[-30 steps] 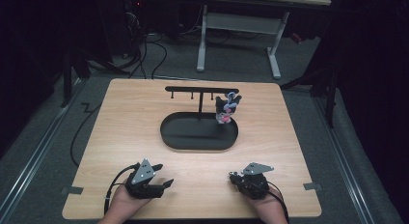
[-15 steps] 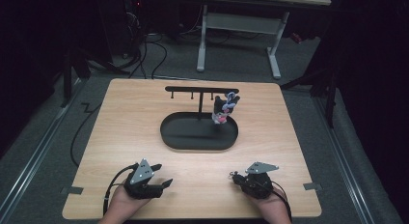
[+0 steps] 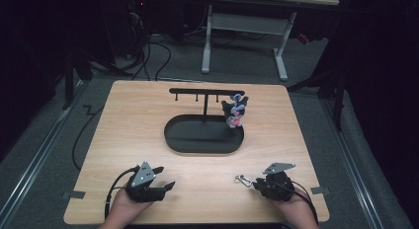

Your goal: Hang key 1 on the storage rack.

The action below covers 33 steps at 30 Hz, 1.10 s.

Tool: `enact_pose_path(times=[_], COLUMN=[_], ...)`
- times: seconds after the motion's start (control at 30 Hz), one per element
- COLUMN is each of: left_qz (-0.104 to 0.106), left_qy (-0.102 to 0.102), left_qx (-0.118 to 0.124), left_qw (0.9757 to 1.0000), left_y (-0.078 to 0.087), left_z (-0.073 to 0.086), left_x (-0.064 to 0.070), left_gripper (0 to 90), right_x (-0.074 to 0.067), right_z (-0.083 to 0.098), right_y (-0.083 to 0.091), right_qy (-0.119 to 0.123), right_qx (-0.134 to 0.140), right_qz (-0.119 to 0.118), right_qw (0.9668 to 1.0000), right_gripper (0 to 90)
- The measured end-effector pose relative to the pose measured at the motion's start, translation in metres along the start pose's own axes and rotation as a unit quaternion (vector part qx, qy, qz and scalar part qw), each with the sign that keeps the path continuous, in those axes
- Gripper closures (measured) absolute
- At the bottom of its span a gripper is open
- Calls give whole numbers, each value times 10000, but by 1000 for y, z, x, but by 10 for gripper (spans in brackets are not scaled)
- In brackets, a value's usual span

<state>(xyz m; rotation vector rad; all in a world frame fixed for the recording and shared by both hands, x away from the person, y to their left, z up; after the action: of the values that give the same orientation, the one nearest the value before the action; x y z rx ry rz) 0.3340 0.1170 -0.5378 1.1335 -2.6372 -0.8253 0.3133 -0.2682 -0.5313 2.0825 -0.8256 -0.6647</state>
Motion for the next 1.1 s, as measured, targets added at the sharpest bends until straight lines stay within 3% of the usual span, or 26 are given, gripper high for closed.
enact_pose_path(times=[0.17,0.4,0.53,0.7,1.1], left_qz=[7,16,16,10,15], left_qy=[-2,10,5,12,-24], left_qx=[-3,-47,-53,-41,-58], left_qw=[10000,10000,10000,10000,10000], left_y=[0,-1,-1,-1,-1], left_z=[0,1,1,1,1], left_x=[0,-1,-1,-1,-1], left_gripper=[333,336,336,336,336], right_x=[4,4,2,0,-7], right_z=[-3,-11,-18,-24,-49], right_y=[3,2,2,-3,-19], right_qy=[-67,83,124,340,655], right_qx=[-366,-759,-1003,-1354,-1609], right_qz=[9,11,-34,-50,-153], right_qw=[9993,9971,9949,9902,9847], right_gripper=[725,698,659,628,662])
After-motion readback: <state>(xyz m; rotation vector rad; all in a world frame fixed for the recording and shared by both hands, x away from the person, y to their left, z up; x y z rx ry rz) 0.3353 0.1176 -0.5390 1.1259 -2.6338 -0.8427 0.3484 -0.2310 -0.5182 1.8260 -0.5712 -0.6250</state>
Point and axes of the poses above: each handheld gripper's, and its own axes: y roughly backward along the jaws, z roughly out of its underside, x roughly to its right, the point moved 4 cm from there along -y, roughly forward along the jaws, and after that the axes turned 10 degrees about -z, right-handed, at the moved point
